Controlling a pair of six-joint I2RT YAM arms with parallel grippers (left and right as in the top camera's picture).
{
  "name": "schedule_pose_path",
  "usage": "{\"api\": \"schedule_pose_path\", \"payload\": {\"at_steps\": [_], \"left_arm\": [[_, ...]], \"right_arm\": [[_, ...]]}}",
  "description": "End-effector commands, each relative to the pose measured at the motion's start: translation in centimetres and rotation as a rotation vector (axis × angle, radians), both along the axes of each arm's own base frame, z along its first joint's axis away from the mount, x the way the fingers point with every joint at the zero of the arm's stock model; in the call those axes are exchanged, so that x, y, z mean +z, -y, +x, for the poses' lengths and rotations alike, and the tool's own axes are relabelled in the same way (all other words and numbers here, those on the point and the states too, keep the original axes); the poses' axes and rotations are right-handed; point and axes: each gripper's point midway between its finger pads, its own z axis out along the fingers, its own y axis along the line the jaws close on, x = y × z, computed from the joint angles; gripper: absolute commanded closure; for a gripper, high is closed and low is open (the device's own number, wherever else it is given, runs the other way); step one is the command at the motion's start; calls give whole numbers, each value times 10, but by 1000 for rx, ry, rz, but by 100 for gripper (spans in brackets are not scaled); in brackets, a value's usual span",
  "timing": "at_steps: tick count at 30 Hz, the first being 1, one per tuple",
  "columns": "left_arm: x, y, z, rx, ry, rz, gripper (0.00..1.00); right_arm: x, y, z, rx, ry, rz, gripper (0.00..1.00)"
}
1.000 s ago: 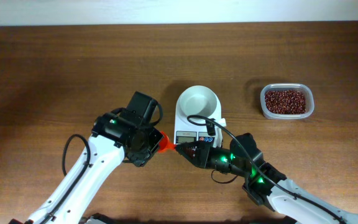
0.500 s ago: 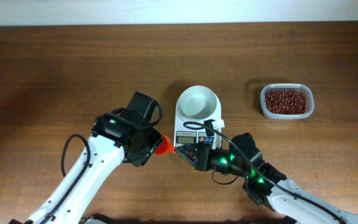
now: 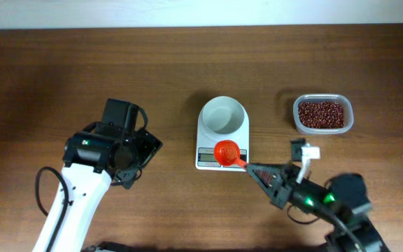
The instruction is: Scoop and weigh 50g on scale
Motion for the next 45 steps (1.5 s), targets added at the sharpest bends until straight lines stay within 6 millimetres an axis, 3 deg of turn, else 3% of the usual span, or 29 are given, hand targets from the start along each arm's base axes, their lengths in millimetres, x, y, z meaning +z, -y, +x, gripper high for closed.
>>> {"api": "schedule_pose_path", "payload": {"at_steps": [1,8,14,18,20,25,26,30,34,40,45], "left_arm": [[6,1,2,-8,19,-9,1],[6,2,2,-9,19,-13,1],[7,3,3,-2,22,-18,1],[9,7,9,-9,49,-43,0],[11,10,15,-12,72,-52,6],[14,41,11,-143,105,-50,11],[14,46,9,-169,109,-34,27],[14,69,-1,-287,139,33,69],[15,81,-6,-366,193,128,97],[15,118,3,-446,326,129,100],[-19,150,18,-494,301,149,100]], "right_arm": [[25,17,-16,-42,128,28,96],[21,23,-21,-64,113,21,96],[20,34,-7,-162,134,-5,96],[37,41,2,-230,207,13,96],[40,51,11,-309,221,11,96],[45,54,13,-319,325,-57,96],[49,54,12,-320,337,-51,96],[64,72,22,-444,369,-47,96],[86,78,18,-477,408,-27,96],[98,82,17,-504,426,-17,96],[92,84,19,-516,400,-30,96]]}}
